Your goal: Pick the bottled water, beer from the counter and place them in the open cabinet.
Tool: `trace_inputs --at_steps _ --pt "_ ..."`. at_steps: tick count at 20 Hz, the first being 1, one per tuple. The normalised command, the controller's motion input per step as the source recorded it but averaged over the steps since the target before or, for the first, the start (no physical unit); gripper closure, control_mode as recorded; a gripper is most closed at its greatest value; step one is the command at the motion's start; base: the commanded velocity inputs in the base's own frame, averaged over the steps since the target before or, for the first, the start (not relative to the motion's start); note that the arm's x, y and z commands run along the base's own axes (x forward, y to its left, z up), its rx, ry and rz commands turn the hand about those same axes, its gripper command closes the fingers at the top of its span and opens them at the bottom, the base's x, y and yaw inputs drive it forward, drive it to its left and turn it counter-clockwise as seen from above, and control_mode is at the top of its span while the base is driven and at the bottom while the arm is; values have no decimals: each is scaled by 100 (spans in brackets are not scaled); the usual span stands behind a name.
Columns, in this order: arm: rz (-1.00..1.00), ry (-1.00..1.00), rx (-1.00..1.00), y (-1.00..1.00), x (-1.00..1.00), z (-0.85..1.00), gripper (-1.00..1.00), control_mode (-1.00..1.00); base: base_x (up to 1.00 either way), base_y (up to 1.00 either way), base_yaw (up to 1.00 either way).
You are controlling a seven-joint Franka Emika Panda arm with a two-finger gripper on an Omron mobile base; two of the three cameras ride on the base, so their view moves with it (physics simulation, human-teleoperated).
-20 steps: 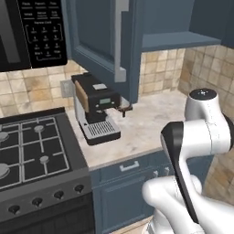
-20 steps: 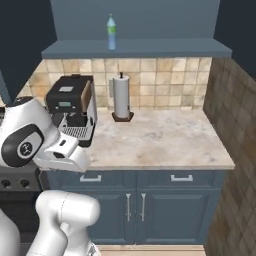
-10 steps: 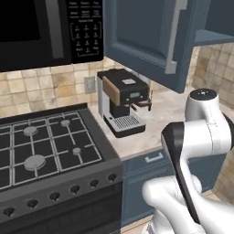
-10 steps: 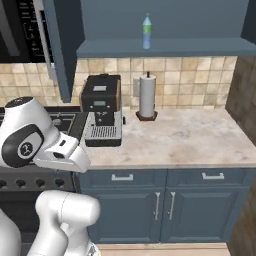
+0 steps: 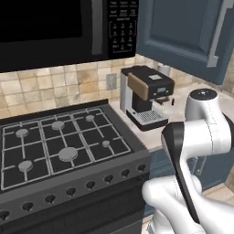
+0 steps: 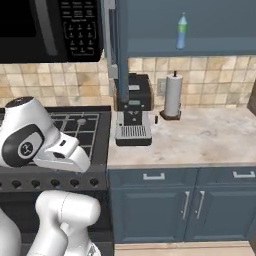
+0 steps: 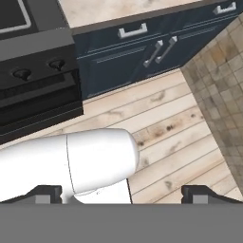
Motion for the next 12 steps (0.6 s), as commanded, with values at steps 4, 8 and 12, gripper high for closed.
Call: trace_inputs --at_steps 4,8,12 --pt "0 0 0 0 0 0 -100 100 0 98 -2" --pt "0 0 0 0 0 0 -100 100 5 100 11" --pt "0 0 0 0 0 0 -100 100 3 100 22"
